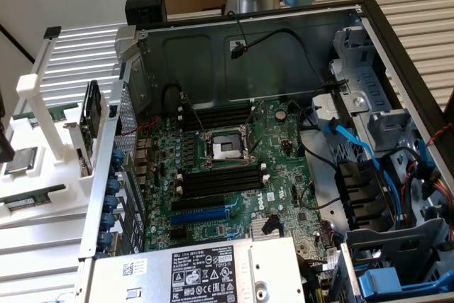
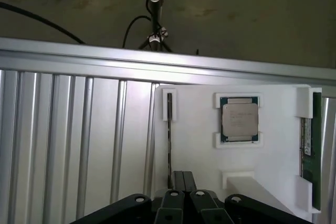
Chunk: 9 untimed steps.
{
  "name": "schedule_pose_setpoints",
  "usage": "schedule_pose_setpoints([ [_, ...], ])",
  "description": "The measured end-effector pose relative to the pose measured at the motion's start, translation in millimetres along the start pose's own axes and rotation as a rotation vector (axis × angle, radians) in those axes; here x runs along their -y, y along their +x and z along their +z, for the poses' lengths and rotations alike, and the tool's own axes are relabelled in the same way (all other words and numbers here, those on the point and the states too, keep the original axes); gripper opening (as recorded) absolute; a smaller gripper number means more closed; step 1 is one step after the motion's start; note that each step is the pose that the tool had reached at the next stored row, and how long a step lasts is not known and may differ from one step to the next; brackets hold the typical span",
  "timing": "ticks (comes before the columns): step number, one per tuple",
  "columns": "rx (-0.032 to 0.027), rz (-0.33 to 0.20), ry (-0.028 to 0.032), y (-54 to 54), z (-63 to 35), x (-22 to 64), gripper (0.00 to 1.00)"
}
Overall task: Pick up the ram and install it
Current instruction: 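Pick up the ram and move it above insertion slot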
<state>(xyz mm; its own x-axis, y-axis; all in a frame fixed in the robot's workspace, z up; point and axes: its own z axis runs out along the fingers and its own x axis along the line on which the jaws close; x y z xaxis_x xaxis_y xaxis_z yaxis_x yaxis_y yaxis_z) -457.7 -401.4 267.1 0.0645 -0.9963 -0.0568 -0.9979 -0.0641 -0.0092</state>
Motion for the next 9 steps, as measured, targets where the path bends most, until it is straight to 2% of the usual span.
schedule_pose_setpoints([
  [9, 0.0025, 0.0, -0.0001, 3.2, 18.1, 0.9, 0.1],
])
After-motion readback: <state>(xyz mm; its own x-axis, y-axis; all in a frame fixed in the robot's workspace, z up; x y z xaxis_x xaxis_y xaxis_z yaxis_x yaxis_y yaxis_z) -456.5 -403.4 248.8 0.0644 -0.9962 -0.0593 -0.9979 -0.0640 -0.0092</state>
